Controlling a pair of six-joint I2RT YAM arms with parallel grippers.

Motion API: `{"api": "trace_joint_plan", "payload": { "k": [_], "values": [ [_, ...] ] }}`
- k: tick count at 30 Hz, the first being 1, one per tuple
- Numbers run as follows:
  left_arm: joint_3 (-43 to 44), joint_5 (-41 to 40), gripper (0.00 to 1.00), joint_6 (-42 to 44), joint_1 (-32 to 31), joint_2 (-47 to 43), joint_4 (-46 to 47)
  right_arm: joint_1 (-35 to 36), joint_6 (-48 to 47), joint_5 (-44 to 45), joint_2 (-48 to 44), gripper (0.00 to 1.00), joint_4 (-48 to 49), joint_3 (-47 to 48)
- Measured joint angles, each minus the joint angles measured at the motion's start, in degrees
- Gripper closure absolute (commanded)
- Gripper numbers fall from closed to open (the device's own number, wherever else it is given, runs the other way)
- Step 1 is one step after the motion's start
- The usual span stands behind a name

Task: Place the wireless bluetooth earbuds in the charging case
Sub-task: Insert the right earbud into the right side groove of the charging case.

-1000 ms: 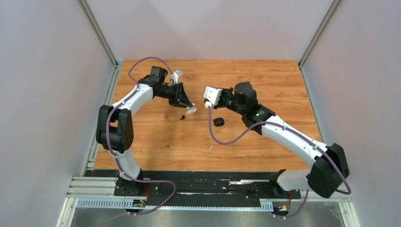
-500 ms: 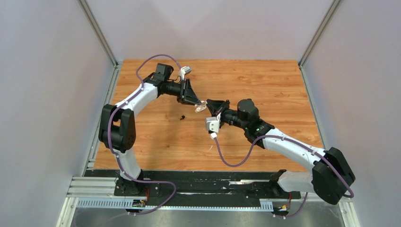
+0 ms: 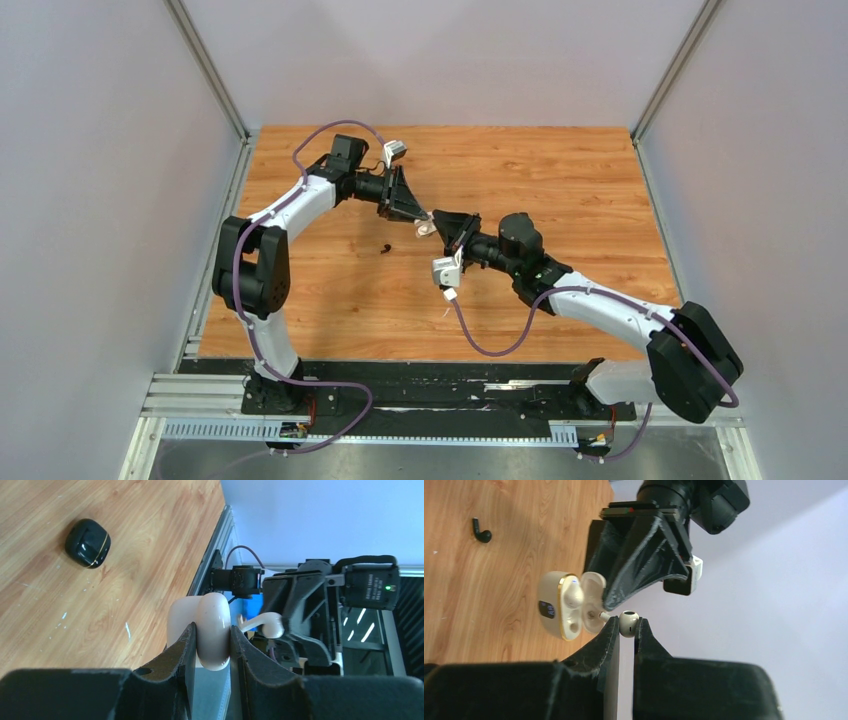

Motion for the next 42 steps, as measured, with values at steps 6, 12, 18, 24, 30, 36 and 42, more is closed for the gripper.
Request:
{"api": "trace_joint_plan", "payload": {
  "k": [6,12,18,24,30,36,42],
  "values": [
    [-0.1,1.4,1.00,-3.0,0.0,0.0,3.1,0.0,-2.5,-0.9,-0.9,1.00,-2.6,-1.7],
    [-0.2,2.1,1.00,-4.1,0.0,0.0,3.8,0.0,-3.8,0.2,-0.9,1.00,-2.7,-1.7],
    [-0.4,2.2,1.00,-4.5,0.0,0.0,4.0,0.0,-5.4,3.2,1.4,1.00,1.1,-2.4],
    [-0.4,2.0,1.00,-4.5,0.1,0.0,4.7,0.1,-6.9,4.9,2.4,1.00,1.8,-2.5],
    [-0.5,1.9,1.00,-4.7,0.1,0.0,5.3,0.1,-8.2,5.1,2.4,0.95,1.6,-2.6],
    [-0.8,1.9,1.00,-5.3,0.1,0.1,5.5,0.1,-9.8,4.5,2.4,0.86,0.4,-2.6],
    [-1.0,1.7,1.00,-5.4,0.0,0.2,5.5,0.1,-11.2,3.7,2.4,0.88,-0.3,-2.6]
  ]
}}
